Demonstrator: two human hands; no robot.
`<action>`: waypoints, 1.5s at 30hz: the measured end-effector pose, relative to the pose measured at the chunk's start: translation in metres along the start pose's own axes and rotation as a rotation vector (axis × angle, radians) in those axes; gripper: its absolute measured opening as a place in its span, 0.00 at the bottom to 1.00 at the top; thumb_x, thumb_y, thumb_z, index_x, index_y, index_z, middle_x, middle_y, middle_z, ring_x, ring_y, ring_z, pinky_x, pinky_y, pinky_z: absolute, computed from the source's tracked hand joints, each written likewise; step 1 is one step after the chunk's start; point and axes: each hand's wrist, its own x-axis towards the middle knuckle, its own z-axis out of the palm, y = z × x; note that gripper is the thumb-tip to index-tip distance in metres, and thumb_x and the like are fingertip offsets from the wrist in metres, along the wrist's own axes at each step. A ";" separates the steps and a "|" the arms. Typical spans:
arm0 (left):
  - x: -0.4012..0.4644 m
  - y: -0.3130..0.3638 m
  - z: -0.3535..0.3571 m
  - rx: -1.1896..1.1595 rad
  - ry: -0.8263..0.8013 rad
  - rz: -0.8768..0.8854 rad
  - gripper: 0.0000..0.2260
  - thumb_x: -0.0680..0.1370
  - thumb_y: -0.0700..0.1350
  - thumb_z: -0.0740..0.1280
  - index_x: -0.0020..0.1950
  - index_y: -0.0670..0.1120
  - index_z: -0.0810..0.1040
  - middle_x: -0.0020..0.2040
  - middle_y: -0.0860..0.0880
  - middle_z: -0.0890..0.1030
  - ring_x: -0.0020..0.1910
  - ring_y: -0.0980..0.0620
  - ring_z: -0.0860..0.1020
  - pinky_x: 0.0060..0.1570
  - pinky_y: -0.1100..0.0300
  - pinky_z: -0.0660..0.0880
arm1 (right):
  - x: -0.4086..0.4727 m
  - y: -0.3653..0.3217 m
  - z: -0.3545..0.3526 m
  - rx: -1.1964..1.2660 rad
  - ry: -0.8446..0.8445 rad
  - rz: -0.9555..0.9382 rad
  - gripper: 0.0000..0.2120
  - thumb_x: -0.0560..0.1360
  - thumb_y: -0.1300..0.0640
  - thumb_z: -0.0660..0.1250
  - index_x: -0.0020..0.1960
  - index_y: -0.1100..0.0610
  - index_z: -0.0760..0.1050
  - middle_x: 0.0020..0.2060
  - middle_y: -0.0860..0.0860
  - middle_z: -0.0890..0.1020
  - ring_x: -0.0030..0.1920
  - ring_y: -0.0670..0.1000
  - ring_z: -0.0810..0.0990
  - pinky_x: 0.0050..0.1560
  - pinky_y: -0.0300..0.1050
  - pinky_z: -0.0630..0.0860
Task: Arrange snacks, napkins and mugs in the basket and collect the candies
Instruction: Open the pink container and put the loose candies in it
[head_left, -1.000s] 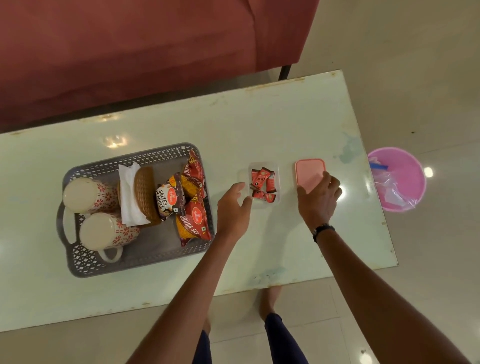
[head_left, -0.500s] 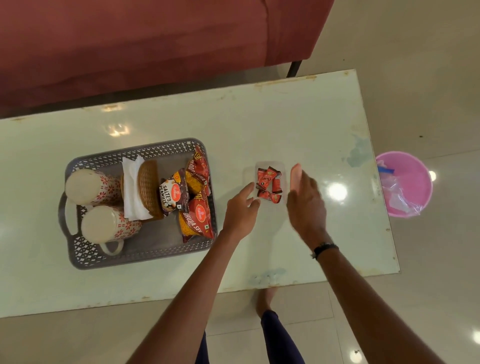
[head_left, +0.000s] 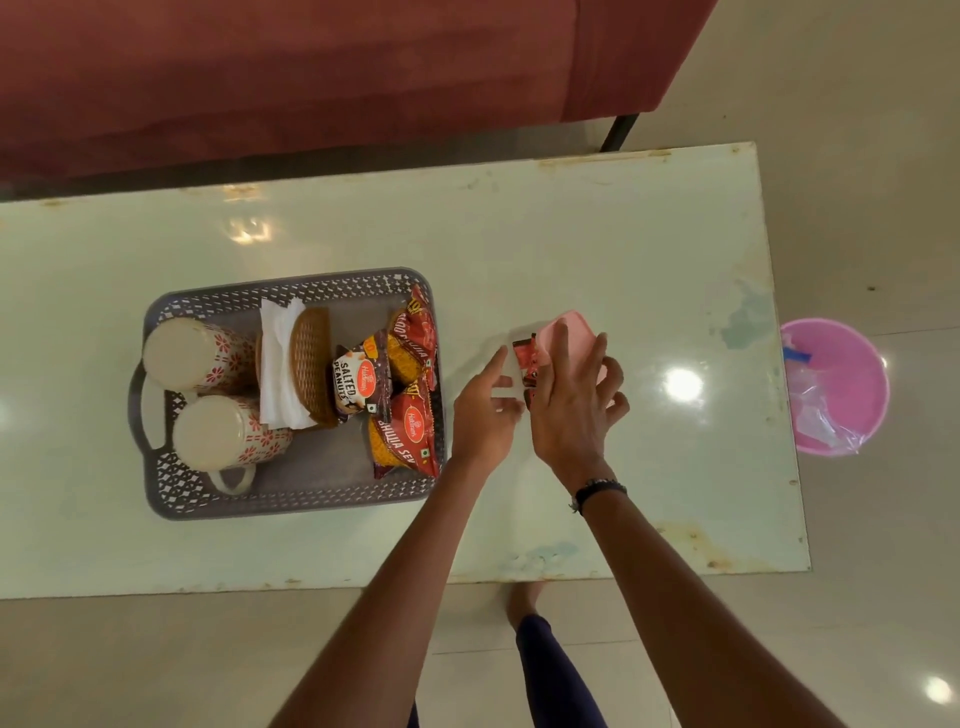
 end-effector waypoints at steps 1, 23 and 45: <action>0.001 0.000 0.000 -0.004 0.009 0.005 0.28 0.75 0.33 0.66 0.73 0.47 0.64 0.58 0.41 0.77 0.51 0.43 0.79 0.50 0.49 0.80 | 0.000 0.000 0.002 -0.024 0.021 -0.007 0.22 0.81 0.47 0.46 0.75 0.44 0.50 0.75 0.59 0.52 0.72 0.61 0.52 0.66 0.63 0.56; 0.013 0.005 -0.001 -0.015 0.043 -0.032 0.28 0.74 0.33 0.68 0.71 0.47 0.67 0.52 0.43 0.81 0.48 0.46 0.80 0.45 0.58 0.80 | -0.005 0.000 0.010 0.178 0.010 -0.004 0.28 0.80 0.62 0.56 0.76 0.49 0.51 0.77 0.56 0.53 0.74 0.59 0.60 0.62 0.55 0.73; -0.027 -0.009 -0.011 1.048 0.027 0.241 0.31 0.77 0.34 0.60 0.76 0.37 0.47 0.77 0.38 0.48 0.77 0.42 0.51 0.73 0.50 0.55 | -0.008 -0.003 0.018 0.645 -0.101 0.051 0.19 0.76 0.65 0.65 0.66 0.57 0.73 0.53 0.56 0.83 0.45 0.47 0.79 0.45 0.20 0.68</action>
